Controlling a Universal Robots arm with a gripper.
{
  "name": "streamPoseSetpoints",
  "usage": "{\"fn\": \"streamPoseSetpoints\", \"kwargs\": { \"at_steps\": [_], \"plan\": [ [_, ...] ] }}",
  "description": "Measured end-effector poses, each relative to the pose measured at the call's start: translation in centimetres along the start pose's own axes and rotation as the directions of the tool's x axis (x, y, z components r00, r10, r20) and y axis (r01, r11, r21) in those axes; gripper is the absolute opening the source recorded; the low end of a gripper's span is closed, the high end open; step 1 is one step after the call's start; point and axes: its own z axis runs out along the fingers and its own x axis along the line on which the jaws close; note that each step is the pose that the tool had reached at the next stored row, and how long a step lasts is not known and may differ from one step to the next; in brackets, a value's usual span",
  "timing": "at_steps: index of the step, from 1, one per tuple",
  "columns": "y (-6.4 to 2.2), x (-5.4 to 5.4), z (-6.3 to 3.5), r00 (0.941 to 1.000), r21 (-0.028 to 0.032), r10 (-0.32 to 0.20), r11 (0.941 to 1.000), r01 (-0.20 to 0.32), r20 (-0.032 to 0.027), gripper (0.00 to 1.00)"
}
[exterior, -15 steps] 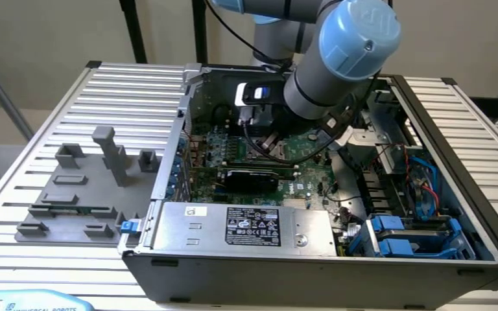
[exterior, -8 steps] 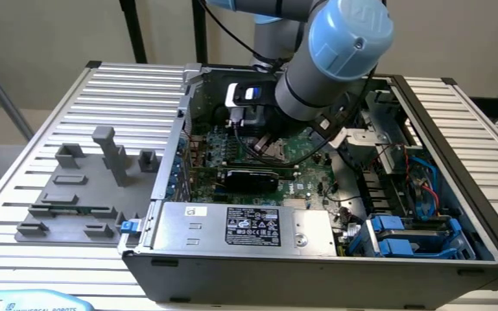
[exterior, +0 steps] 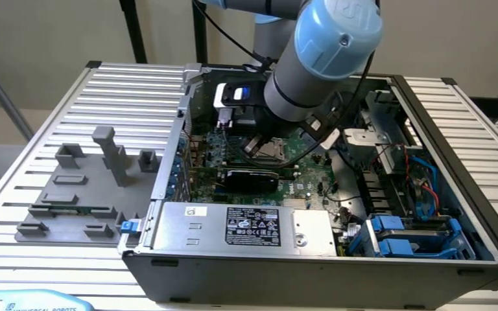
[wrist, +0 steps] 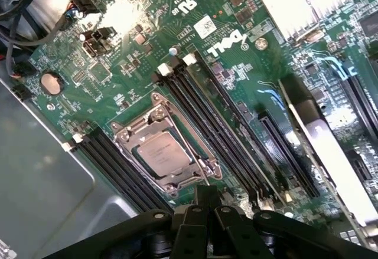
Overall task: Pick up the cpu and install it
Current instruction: 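Install the second cpu locking lever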
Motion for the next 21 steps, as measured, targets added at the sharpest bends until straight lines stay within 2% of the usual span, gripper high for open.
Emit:
{"fn": "streamPoseSetpoints", "kwargs": {
  "at_steps": [7, 16, 21],
  "plan": [
    [-0.38, -0.7, 0.35, 1.0, 0.0, 0.0, 1.0, 0.0, 0.0, 0.11],
    [-0.7, -1.0, 2.16, 1.0, -0.0011, -0.001, 1.0, 0.001, -0.0002, 0.11],
    [-1.05, -0.9, 3.31, 1.0, -0.0053, -0.005, 1.0, 0.005, -0.0006, 0.11]
  ]
}}
